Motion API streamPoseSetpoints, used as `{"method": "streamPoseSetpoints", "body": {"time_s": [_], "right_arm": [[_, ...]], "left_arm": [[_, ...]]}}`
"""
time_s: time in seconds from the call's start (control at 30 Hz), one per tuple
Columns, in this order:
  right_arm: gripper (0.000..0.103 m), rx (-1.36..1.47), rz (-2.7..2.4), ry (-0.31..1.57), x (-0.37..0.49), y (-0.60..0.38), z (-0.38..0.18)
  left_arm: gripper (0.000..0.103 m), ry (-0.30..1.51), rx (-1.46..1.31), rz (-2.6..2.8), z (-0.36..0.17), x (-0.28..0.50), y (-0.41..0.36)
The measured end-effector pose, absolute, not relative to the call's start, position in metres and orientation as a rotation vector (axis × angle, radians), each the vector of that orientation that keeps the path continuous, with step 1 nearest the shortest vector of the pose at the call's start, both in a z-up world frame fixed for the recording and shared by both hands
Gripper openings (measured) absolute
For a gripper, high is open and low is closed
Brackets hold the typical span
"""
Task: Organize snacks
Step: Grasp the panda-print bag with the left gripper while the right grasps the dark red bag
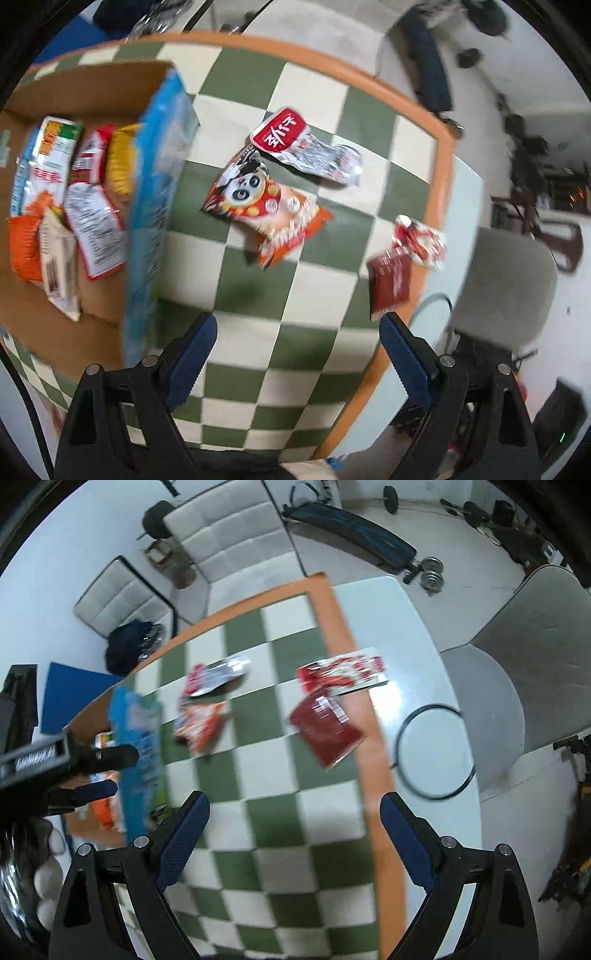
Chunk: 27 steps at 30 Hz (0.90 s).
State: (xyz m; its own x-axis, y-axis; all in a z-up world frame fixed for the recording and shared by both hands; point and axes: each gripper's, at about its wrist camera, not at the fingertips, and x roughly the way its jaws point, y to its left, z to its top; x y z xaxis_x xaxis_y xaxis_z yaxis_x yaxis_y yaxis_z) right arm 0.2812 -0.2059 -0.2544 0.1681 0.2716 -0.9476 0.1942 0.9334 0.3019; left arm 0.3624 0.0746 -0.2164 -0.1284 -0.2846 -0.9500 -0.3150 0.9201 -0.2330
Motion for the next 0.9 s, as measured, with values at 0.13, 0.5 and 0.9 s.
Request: {"method": "streamPoseSetpoints", "body": {"time_s": [0.13, 0.5, 0.9], "right_arm": [[0.096, 0.369, 0.084, 1.451, 0.309, -0.217, -0.288], [0.096, 0.124, 0.219, 1.599, 0.355, -0.179, -0.372], [0.089, 0.105, 0.233, 1.654, 0.382, -0.163, -0.412]], "left_arm": [[0.090, 1.789, -0.387, 0.128, -0.253, 0.387, 0.065], [0.090, 1.882, -0.323, 0.276, -0.307, 0.423, 0.053], [0.070, 1.855, -0.330, 0.318, -0.322, 0.421, 0.068]]}}
